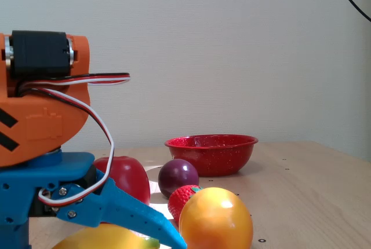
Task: Put the banana in the red bowl.
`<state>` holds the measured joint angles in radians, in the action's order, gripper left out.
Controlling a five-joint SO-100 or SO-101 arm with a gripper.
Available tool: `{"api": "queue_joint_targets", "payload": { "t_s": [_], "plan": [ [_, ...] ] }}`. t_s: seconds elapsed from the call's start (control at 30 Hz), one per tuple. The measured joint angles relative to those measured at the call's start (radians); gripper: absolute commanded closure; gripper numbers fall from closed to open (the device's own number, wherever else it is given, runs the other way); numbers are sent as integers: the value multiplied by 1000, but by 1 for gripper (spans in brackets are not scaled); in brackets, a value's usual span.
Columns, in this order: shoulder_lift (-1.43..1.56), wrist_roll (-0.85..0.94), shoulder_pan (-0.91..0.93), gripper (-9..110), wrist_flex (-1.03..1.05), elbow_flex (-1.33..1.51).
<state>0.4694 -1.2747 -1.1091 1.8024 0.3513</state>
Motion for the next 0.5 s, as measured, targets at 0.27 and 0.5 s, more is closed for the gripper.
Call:
{"api": "queue_joint_targets", "payload": {
  "t_s": [0.27,0.5],
  "plan": [
    [0,-28,-8,41,-5,0],
    [0,-28,-14,48,-5,0]
  ]
}}
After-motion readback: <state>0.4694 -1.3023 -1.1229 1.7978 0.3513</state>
